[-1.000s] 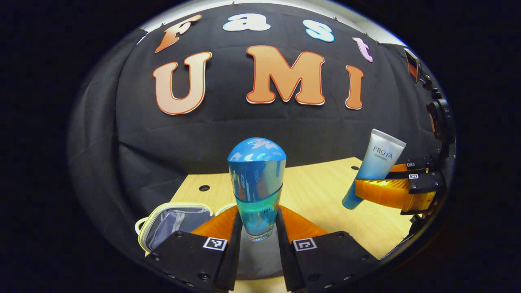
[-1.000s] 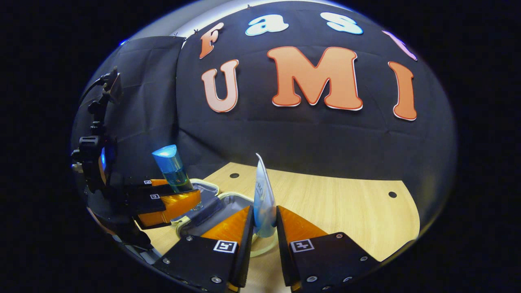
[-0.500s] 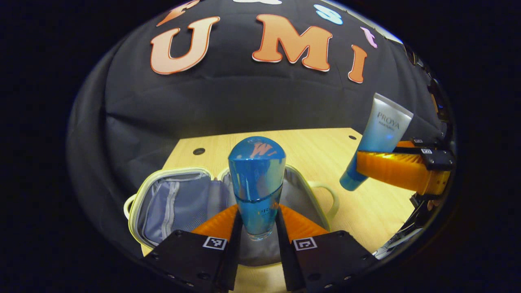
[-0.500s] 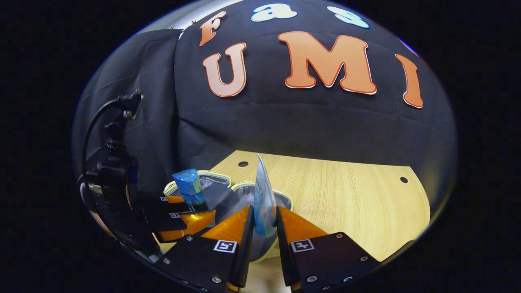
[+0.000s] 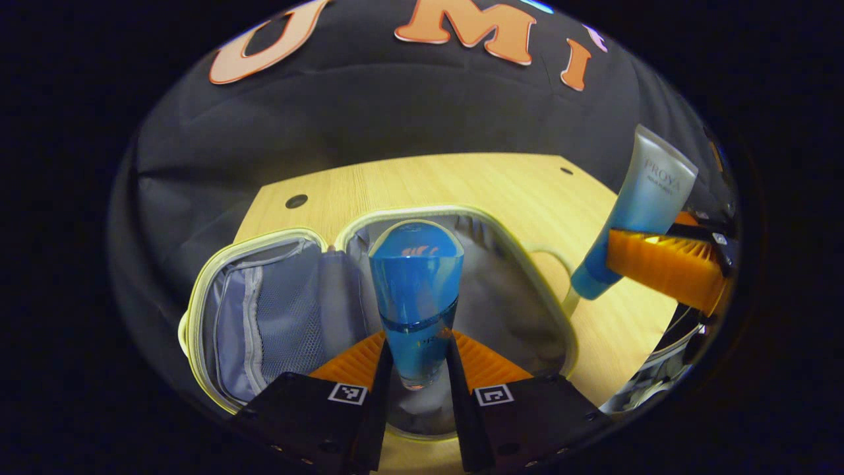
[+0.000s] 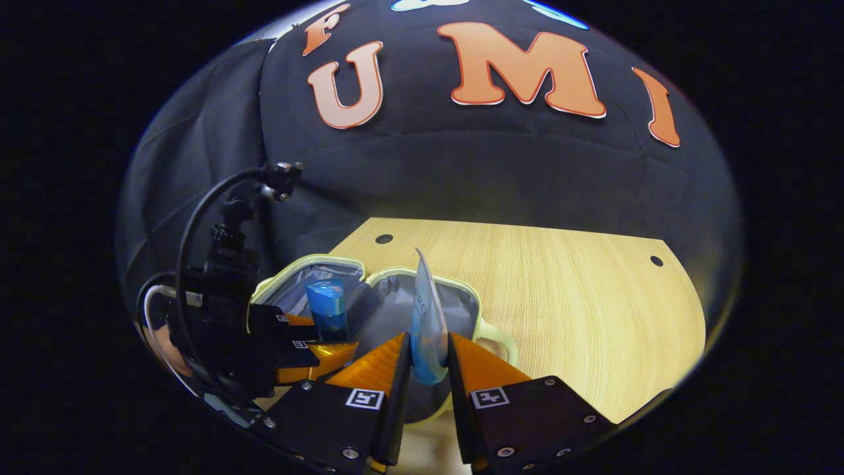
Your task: First open the suitcase, pack the skin care products into it, and then close the suitcase.
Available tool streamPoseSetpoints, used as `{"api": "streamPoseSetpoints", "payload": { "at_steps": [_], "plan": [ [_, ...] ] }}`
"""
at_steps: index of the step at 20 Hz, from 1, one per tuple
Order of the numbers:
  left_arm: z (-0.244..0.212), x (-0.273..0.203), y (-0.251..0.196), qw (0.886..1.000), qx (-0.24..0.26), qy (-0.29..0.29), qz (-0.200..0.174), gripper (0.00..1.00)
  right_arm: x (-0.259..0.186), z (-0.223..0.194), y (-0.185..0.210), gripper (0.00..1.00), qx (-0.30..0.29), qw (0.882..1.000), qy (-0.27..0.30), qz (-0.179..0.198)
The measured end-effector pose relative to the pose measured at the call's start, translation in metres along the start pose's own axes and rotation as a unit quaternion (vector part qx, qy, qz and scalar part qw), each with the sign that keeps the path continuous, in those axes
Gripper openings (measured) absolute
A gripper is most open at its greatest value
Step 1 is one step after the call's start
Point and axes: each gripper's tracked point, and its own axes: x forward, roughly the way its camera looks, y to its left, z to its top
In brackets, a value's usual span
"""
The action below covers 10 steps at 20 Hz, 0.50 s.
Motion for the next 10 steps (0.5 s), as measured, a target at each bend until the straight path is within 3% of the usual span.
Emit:
{"api": "streamPoseSetpoints", "payload": {
  "at_steps": [10],
  "plan": [
    [-0.023, 0.021, -0.013, 0.994, -0.032, 0.099, 0.03, 0.45, 0.044, -0.021, -0.01, 0.34, 0.017, 0.996, 0.048, 0.067]
  ]
}}
